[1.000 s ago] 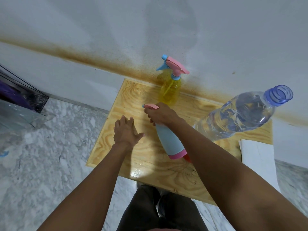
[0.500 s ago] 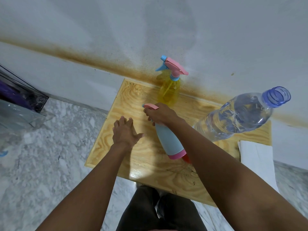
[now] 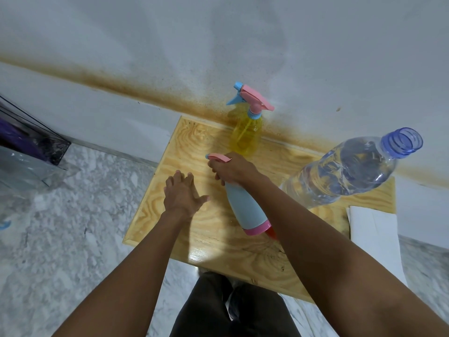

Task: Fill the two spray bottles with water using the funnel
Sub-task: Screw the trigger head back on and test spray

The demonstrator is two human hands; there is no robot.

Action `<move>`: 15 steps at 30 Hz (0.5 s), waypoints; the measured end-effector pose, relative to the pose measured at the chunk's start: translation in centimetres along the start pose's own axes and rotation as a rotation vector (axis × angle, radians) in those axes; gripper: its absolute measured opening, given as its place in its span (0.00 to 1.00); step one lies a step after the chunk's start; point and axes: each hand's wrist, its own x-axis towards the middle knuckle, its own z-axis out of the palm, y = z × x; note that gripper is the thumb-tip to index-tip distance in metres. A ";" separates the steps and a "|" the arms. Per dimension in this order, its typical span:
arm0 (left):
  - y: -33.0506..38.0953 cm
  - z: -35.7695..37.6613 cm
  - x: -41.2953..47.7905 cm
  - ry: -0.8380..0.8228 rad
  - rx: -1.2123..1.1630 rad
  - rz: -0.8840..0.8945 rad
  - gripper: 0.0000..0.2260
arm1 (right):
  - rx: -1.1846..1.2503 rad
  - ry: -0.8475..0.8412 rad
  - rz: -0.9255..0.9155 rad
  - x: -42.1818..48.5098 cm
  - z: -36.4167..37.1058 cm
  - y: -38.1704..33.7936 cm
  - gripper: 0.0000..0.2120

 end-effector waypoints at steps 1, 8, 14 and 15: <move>0.0 0.0 0.0 0.000 0.000 0.001 0.42 | -0.012 -0.013 0.000 0.0 0.0 0.0 0.15; -0.1 0.0 0.0 0.005 -0.004 0.002 0.41 | -0.031 -0.005 0.020 0.0 -0.2 -0.1 0.16; -0.1 0.1 0.0 0.002 -0.013 -0.002 0.41 | -0.003 0.016 0.040 -0.3 -0.2 -0.2 0.18; -0.1 0.2 0.0 0.001 -0.014 -0.003 0.41 | -0.003 0.022 0.031 -0.3 -0.2 -0.3 0.18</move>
